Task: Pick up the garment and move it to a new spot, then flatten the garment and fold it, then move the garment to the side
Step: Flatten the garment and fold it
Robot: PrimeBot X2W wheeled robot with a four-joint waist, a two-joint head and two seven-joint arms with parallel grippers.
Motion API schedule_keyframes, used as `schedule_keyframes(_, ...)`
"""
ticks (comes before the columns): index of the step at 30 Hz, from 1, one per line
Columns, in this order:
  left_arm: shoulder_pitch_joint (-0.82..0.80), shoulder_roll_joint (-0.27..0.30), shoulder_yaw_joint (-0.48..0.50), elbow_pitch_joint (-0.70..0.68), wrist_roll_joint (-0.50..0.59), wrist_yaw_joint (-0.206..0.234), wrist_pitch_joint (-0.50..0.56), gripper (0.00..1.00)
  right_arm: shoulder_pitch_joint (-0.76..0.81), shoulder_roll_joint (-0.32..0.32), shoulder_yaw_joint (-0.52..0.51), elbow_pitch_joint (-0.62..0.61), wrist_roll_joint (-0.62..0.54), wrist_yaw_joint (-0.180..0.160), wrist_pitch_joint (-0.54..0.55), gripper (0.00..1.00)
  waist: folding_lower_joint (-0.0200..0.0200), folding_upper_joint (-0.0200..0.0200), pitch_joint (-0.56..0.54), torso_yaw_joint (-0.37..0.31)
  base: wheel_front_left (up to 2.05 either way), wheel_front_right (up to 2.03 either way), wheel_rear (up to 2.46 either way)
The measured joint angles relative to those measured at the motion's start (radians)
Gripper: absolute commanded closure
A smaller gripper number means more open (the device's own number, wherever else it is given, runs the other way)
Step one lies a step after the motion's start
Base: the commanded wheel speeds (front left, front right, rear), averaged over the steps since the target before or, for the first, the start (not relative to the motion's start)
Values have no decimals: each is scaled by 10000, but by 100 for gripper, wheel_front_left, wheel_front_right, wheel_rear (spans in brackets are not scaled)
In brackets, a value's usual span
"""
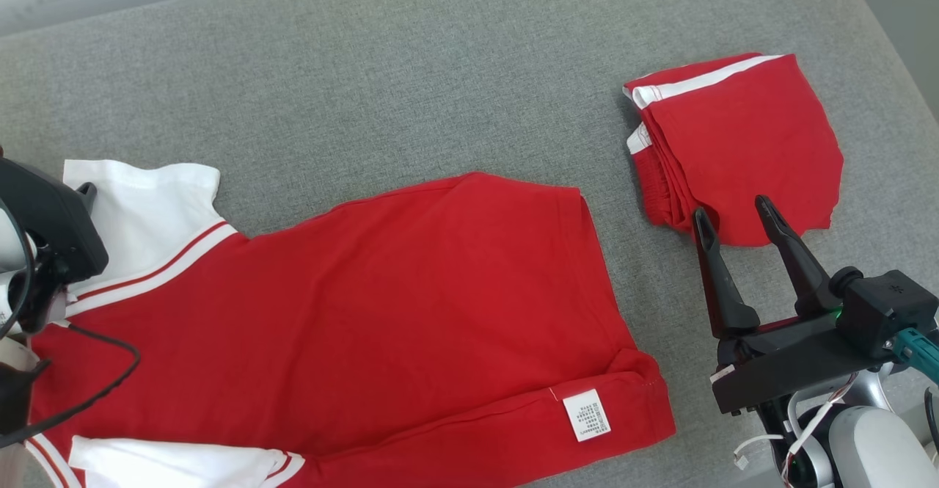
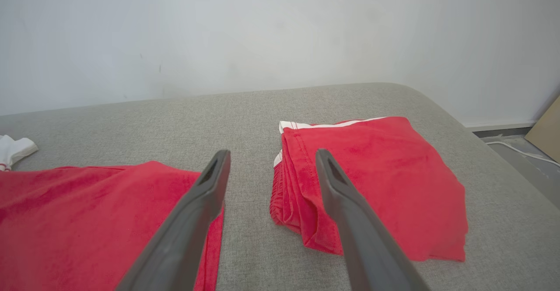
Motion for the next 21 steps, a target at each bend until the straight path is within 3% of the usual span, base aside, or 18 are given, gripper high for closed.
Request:
schedule_keyframes(2,-33,0,-10,0,-4,-8,12,80,-2,0,-2,0,0,-6,0,0,0,0,19,4,0,0,0)
schedule_keyframes(3,-54,0,-21,2,-4,-13,12,100,-3,0,-4,0,0,-8,0,0,0,0,28,6,0,0,0)
schedule_keyframes(13,-200,-92,-142,-6,-8,-347,-92,100,-110,-29,134,4,-2,23,198,0,0,0,71,151,0,0,0)
schedule_keyframes(18,-366,-372,-165,105,-10,-257,-215,100,-355,-418,399,305,-4,345,872,0,1,1,9,294,0,0,0)
schedule_keyframes(21,-359,-309,-46,88,-58,-259,-236,100,-787,-535,907,391,-58,719,1469,0,0,0,-8,324,0,0,0)
